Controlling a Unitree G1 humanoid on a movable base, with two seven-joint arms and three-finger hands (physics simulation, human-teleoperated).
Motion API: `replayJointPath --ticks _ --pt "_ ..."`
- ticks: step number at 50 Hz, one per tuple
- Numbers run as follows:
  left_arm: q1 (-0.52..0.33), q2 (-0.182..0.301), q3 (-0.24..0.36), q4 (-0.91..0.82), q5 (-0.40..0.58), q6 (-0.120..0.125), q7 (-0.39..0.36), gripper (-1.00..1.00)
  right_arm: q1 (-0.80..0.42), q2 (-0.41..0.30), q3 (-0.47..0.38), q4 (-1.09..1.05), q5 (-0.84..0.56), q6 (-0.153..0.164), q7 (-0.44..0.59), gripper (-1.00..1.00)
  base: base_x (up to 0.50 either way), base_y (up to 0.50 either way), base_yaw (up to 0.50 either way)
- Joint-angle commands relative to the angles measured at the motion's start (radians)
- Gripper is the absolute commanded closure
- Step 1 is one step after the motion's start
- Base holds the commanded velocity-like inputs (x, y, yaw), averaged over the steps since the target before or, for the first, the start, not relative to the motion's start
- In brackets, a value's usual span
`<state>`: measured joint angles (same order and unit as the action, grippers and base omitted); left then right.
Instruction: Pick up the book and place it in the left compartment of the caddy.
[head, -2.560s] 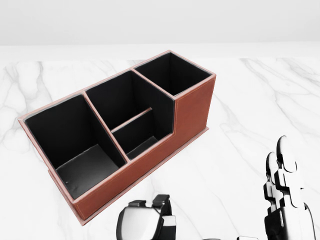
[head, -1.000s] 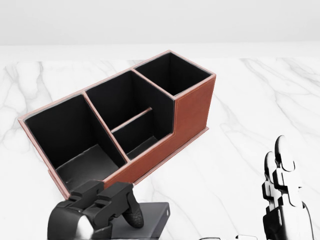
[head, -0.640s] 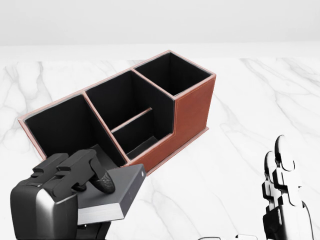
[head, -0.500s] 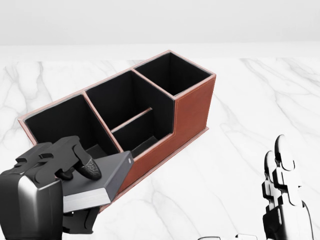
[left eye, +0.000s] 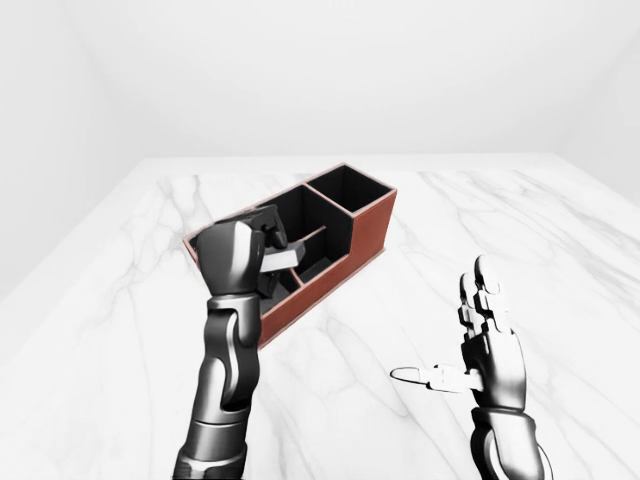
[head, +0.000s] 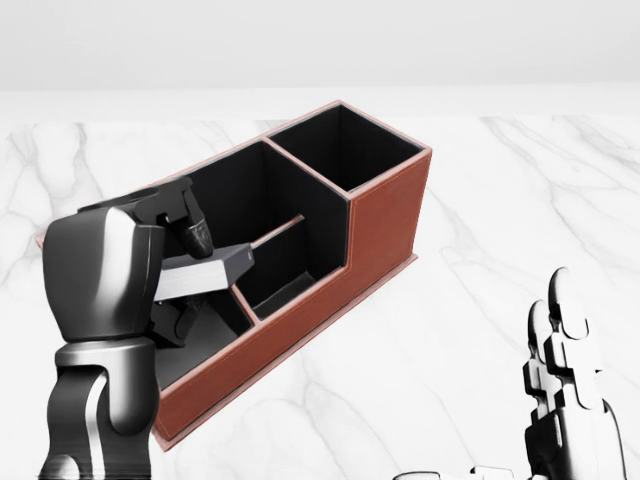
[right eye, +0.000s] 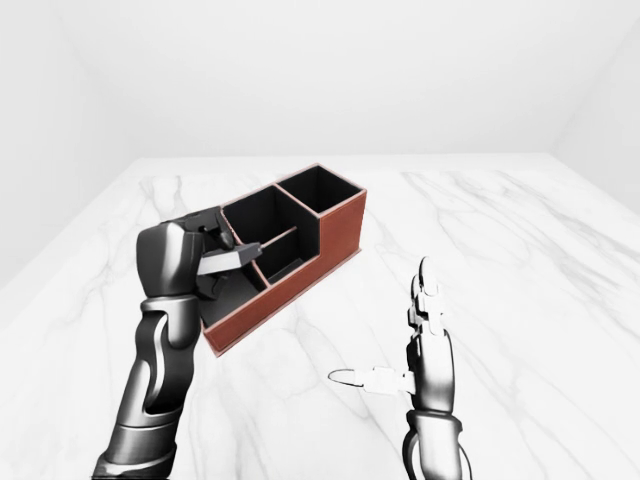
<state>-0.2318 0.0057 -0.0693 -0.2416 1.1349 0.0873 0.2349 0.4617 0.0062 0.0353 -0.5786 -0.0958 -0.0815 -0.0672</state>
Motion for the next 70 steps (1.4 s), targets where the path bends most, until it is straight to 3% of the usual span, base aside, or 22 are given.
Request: replayJointPath --ticks 1,6,11,30,48,64,70 --pt "-0.169 0.032 0.049 0.166 0.029 0.0 -0.056 1.0 -0.003 -0.001 0.001 0.004 0.0 0.001 -0.001 -1.0 0.0 0.0 0.0" --pt "-0.221 0.053 0.062 0.287 0.016 0.0 -0.056 1.0 -0.003 -0.001 0.0 0.007 0.001 -0.003 -0.001 -1.0 0.0 0.0 0.0" --pt "-0.262 0.086 0.084 0.423 -0.029 0.0 0.0 1.0 -0.007 -0.001 0.002 0.009 -0.001 0.0 -0.002 -1.0 0.0 0.0 0.0" --pt "-0.212 0.133 0.106 0.363 -0.077 0.0 -0.041 1.0 -0.016 0.0 -0.001 0.016 0.0 0.006 0.0 -1.0 0.0 0.0 0.0" --pt "-0.355 0.183 0.131 0.731 -0.279 0.0 0.122 1.0 -0.017 0.002 -0.006 0.016 0.002 0.008 0.003 -1.0 0.0 0.0 0.0" --pt "-0.359 0.212 0.119 0.798 -0.287 0.0 0.095 1.0 -0.019 0.001 -0.004 0.016 0.0 0.01 0.002 -1.0 0.0 0.0 0.0" --pt "-0.395 0.22 0.125 0.895 -0.311 0.0 0.125 1.0 -0.019 0.001 -0.003 0.016 -0.002 0.011 0.001 -1.0 0.0 0.0 0.0"
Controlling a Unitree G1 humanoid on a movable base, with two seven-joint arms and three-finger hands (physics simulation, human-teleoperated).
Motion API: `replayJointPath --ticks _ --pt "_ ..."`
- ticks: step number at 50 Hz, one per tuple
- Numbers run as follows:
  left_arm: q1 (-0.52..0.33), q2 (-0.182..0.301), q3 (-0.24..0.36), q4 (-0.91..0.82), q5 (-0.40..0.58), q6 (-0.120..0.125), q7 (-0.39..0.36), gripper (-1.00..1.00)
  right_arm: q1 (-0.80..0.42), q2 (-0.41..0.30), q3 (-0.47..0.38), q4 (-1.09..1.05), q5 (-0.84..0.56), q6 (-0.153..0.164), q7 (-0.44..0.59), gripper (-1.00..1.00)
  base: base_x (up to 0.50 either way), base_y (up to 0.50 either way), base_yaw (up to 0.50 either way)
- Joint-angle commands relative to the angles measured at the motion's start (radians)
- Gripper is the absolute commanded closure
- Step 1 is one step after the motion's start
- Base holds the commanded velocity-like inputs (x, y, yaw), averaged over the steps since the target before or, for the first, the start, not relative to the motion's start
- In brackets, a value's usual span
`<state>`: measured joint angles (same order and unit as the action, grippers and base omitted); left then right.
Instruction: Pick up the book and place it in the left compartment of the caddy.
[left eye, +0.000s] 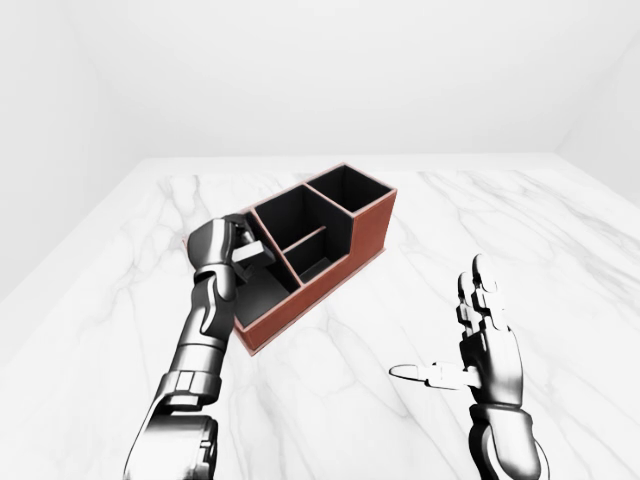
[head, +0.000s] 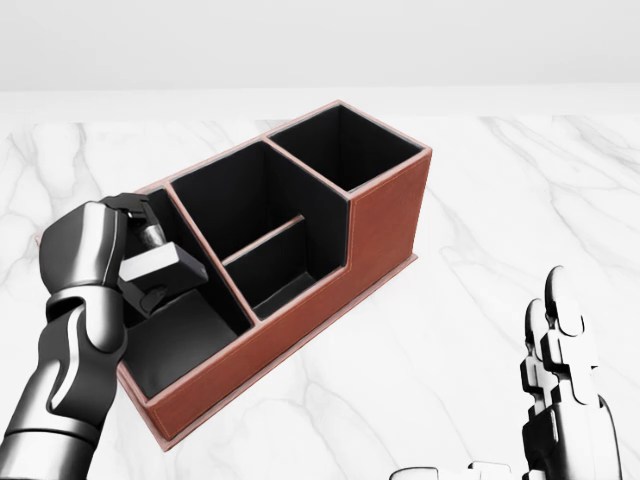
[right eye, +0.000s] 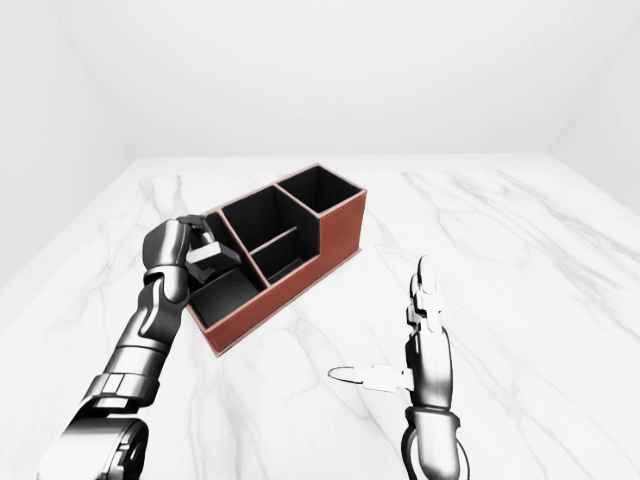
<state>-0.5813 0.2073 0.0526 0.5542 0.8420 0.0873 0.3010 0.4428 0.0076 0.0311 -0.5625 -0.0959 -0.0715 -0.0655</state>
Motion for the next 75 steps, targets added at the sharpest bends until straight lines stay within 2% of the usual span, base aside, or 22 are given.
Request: replayJointPath --ticks 1,12,20,33,61,75 --pt "-0.05 0.019 0.003 0.112 -0.025 0.0 0.062 1.0 -0.001 0.0 0.001 0.0 -0.001 0.001 -0.001 -1.0 0.0 0.0 0.0" --pt "-0.107 0.029 0.002 0.251 -0.076 0.0 0.127 1.0 -0.001 -0.001 0.001 0.002 -0.002 0.0 -0.002 -1.0 0.0 0.0 0.0" --pt "-0.19 0.039 -0.006 0.486 -0.14 0.0 0.223 1.0 -0.003 -0.001 0.002 0.005 -0.002 0.0 -0.002 -1.0 0.0 0.0 0.0" --pt "-0.232 0.028 -0.039 0.607 -0.158 0.0 0.223 1.0 -0.006 -0.002 0.002 0.006 -0.002 0.002 -0.003 -1.0 0.0 0.0 0.0" --pt "-0.247 0.007 -0.06 0.711 -0.15 0.0 0.223 1.0 -0.011 0.0 0.001 0.006 -0.004 0.009 0.0 -1.0 0.0 0.0 0.0" --pt "-0.263 0.012 -0.048 0.741 -0.149 0.0 0.223 1.0 -0.013 -0.001 0.003 0.009 -0.004 0.01 -0.002 -1.0 0.0 0.0 0.0"
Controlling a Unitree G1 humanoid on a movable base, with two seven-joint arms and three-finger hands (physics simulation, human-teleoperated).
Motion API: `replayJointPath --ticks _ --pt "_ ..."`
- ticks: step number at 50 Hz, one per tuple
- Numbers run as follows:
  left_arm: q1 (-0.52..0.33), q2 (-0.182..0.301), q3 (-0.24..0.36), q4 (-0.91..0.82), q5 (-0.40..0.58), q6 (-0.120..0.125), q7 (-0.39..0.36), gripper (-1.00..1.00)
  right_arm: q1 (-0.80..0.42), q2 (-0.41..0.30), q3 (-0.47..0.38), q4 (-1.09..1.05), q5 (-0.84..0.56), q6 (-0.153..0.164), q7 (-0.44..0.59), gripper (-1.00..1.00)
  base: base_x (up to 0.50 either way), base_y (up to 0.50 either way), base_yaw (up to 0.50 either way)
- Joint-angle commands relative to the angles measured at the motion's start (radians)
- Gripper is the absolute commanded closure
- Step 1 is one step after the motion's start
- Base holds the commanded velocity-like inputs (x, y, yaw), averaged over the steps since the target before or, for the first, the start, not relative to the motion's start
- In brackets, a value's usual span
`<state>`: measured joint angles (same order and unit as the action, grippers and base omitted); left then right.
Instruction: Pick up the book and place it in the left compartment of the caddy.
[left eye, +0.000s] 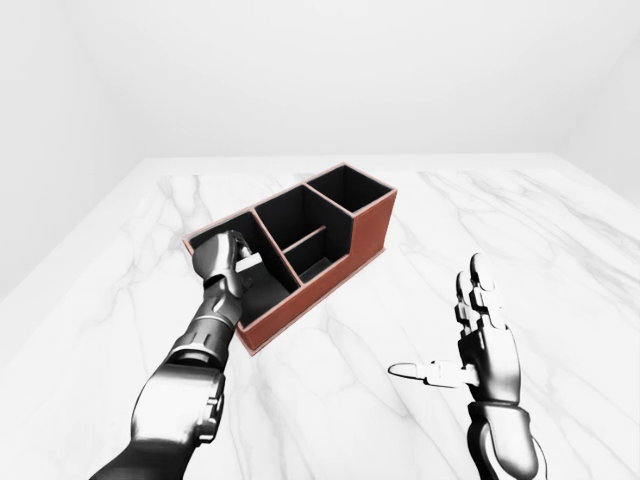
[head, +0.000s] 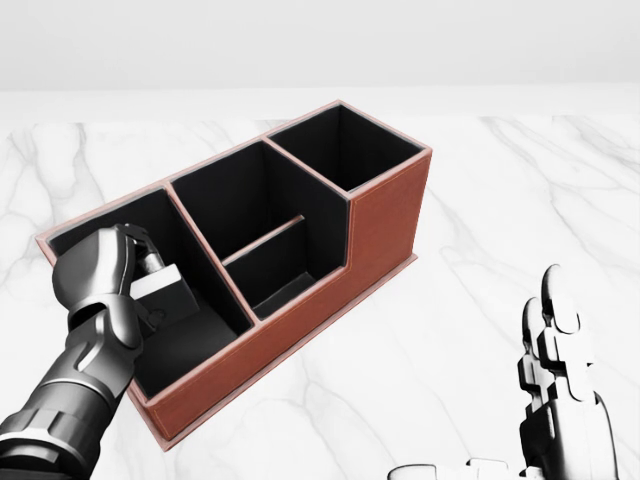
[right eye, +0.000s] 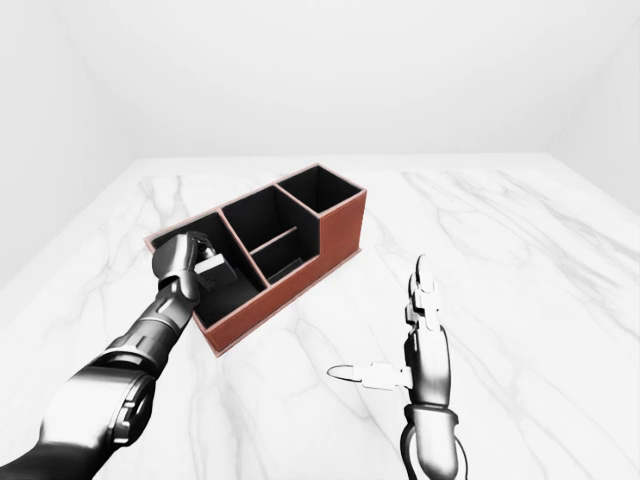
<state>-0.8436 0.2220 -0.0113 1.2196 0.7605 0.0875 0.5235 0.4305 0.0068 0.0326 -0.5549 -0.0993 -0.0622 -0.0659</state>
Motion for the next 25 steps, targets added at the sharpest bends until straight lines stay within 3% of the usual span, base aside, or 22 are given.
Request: replayJointPath --ticks 1,8,10,11,25 --pt "-0.002 -0.002 0.015 0.075 -0.066 0.0 0.0 1.0 0.001 0.0 0.001 0.001 0.0 -0.001 -0.001 -1.0 0.0 0.0 0.0" --pt "-0.001 0.004 0.018 0.069 -0.072 0.0 0.0 1.0 0.001 0.0 0.002 0.001 -0.002 -0.001 -0.002 -1.0 0.01 0.0 0.0" --pt "-0.003 0.005 0.021 0.065 -0.075 0.0 0.0 0.41 -0.002 0.0 0.002 0.002 -0.002 0.001 -0.002 -1.0 0.01 0.0 0.0" --pt "-0.003 0.004 0.023 0.063 -0.077 0.0 0.0 -1.0 -0.002 -0.001 0.002 0.003 -0.001 0.001 -0.003 -1.0 0.0 0.0 0.0" --pt "0.012 -0.005 0.013 0.062 -0.075 0.0 0.0 -1.0 -0.004 -0.001 0.002 0.002 -0.002 0.004 -0.002 -1.0 0.01 0.0 -0.01"
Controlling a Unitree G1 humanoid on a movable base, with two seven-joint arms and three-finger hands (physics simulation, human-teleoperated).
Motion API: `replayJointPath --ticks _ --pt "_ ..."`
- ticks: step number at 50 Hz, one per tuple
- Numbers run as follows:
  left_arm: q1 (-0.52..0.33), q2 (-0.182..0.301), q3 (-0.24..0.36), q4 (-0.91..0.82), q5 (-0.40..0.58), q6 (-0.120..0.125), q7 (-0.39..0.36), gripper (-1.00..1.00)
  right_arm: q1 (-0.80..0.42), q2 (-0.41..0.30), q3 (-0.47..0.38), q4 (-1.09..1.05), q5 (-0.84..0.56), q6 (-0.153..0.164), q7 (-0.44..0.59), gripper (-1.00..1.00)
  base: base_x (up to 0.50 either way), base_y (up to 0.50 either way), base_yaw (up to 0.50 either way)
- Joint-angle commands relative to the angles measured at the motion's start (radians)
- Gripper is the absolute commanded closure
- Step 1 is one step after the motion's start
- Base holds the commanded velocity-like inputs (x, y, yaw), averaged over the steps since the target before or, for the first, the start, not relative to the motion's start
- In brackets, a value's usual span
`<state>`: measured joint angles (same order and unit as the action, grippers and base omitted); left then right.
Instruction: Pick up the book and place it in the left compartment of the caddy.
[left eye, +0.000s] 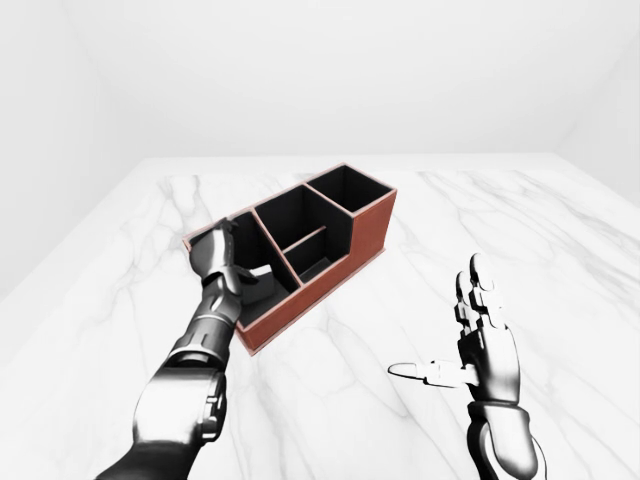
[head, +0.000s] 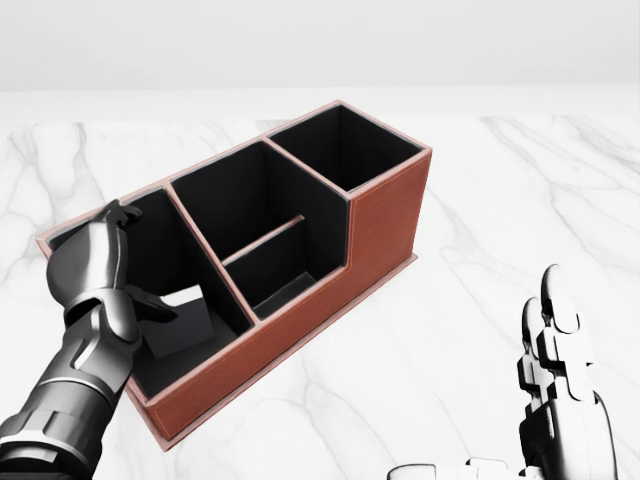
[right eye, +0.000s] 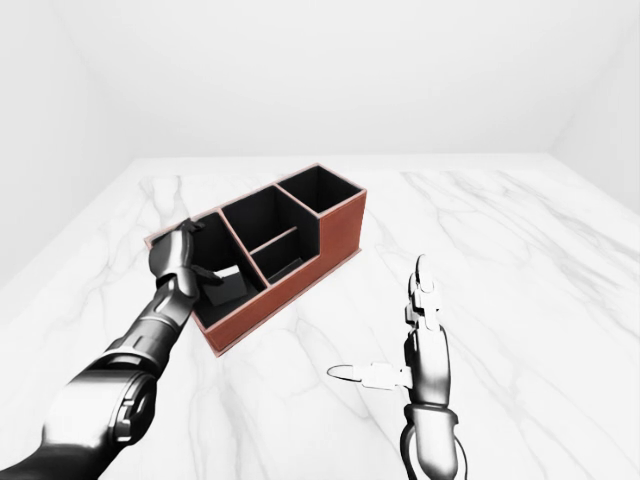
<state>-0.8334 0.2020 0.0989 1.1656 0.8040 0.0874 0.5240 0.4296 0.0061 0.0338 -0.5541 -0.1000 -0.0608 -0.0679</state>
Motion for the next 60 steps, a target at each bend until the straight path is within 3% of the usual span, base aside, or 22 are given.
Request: replayJointPath --ticks 1,16,21,24,25,26,29,32,38,47,60 --pt "0.001 0.015 -0.097 0.116 -0.118 0.0 0.0 -1.0 -0.003 0.0 0.001 0.001 -0.002 0.003 0.0 -1.0 0.0 0.0 -0.01" --pt "0.019 0.012 -0.101 0.097 -0.111 0.0 0.0 -1.0 -0.002 -0.001 0.002 0.003 -0.002 0.0 -0.002 -1.0 0.01 0.0 -0.01" --pt "0.076 0.006 -0.11 -0.027 -0.098 0.0 0.0 -1.0 -0.003 -0.001 0.001 0.005 -0.001 -0.001 -0.002 -1.0 0.0 0.0 -0.01" --pt "0.187 -0.001 -0.125 -0.279 -0.049 0.0 0.0 -1.0 -0.002 -0.001 0.001 0.005 -0.002 -0.001 -0.002 -1.0 0.0 0.0 0.0" --pt "0.282 -0.005 -0.143 -0.487 -0.001 0.0 -0.018 -1.0 0.001 -0.001 0.002 0.002 -0.002 -0.003 -0.002 -1.0 0.0 0.0 -0.01" --pt "0.302 -0.01 -0.139 -0.529 0.026 0.0 -0.042 -1.0 0.001 -0.001 0.002 0.002 -0.001 -0.003 -0.002 -1.0 0.0 0.0 0.0" --pt "0.496 -0.028 -0.166 -0.932 0.185 0.0 -0.2 -1.0 0.004 0.0 -0.001 0.002 0.002 -0.007 -0.001 -1.0 0.0 0.0 0.0" --pt "0.602 -0.061 -0.158 -1.128 0.308 0.0 -0.299 -1.0 0.004 0.0 0.0 0.001 0.0 -0.007 0.0 -1.0 0.0 0.0 0.0" --pt "0.77 -0.136 -0.145 -1.41 0.461 0.0 -0.381 -1.0 0.002 0.0 -0.001 0.003 0.0 -0.006 0.0 -1.0 0.0 0.0 0.0" --pt "0.862 -0.191 -0.121 -1.579 0.545 0.0 -0.429 -1.0 0.005 0.0 -0.002 0.001 0.001 -0.008 0.001 -1.0 0.0 0.0 0.0" --pt "0.874 -0.193 -0.079 -1.555 0.499 0.0 -0.4 -1.0 0.005 0.0 0.001 -0.002 0.0 -0.005 -0.001 -1.0 0.0 0.0 0.0"
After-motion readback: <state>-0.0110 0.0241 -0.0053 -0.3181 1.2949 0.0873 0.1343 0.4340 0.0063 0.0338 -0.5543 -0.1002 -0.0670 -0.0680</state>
